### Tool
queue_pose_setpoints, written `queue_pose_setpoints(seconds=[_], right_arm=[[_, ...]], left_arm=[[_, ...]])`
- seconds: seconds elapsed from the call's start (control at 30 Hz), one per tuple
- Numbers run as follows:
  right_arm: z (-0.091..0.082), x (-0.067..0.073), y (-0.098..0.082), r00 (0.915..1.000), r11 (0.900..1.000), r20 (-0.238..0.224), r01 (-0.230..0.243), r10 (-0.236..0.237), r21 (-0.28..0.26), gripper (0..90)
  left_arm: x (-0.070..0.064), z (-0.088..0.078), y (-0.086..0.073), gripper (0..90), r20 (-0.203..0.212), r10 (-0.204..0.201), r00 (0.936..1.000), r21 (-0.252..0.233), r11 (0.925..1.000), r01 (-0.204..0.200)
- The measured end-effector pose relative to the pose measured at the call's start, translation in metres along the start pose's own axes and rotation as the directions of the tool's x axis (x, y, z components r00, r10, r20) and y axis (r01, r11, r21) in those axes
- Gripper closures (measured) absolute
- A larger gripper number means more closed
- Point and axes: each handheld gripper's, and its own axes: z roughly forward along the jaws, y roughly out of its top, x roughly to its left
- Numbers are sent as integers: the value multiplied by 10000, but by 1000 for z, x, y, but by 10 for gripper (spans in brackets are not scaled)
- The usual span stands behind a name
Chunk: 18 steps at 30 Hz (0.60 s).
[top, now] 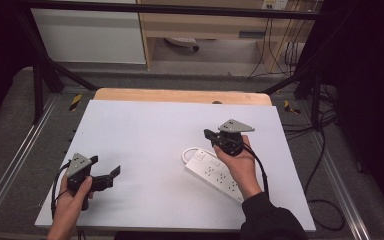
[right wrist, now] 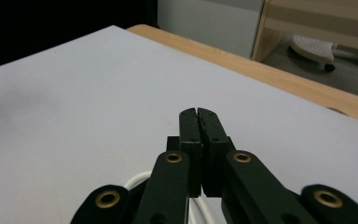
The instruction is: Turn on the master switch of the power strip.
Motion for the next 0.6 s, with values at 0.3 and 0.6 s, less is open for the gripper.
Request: queue_pose_setpoints(seconds=[0.3,0.6], right_arm=[[8,-5,-7,9995,9988,27,-301,300,382,900],[17,-1,-12,9983,9928,94,-590,583,1046,900]], left_arm=[[0,1,-1,72,21,-10,10000,54,10000,10],[-2,3,-1,72,30,133,9999,185,9997,-133]])
